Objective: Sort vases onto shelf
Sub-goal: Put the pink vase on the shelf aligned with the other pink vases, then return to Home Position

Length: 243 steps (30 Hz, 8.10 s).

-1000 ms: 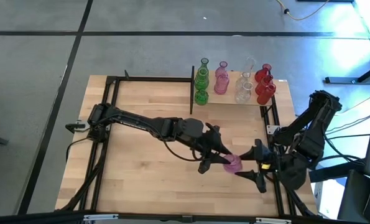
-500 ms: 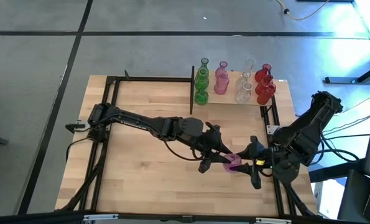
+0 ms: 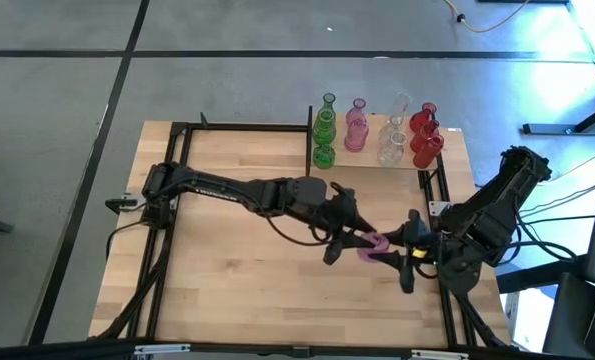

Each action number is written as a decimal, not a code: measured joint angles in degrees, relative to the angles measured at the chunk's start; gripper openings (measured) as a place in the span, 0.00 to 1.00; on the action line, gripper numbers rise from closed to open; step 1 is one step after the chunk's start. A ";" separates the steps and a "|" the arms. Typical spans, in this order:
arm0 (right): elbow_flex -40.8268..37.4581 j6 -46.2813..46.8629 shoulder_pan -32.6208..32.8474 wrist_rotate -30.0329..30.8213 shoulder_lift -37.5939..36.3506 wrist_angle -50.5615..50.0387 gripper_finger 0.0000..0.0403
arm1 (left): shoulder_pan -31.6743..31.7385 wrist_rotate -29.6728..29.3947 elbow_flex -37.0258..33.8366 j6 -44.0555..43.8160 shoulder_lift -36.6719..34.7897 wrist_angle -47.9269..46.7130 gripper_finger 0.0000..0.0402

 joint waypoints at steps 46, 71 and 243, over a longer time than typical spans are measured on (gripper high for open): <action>0.00 47.05 -29.05 21.35 22.81 -20.28 0.35 | 18.06 -44.65 0.07 21.25 -35.42 -59.50 0.38; 0.02 37.83 -41.78 20.23 22.82 -20.31 0.35 | 25.28 -30.90 -11.42 23.01 -35.13 -59.21 0.38; 3.46 60.73 -31.34 5.25 27.17 -34.69 0.68 | 20.52 -25.54 -22.12 17.69 -35.10 -44.23 0.38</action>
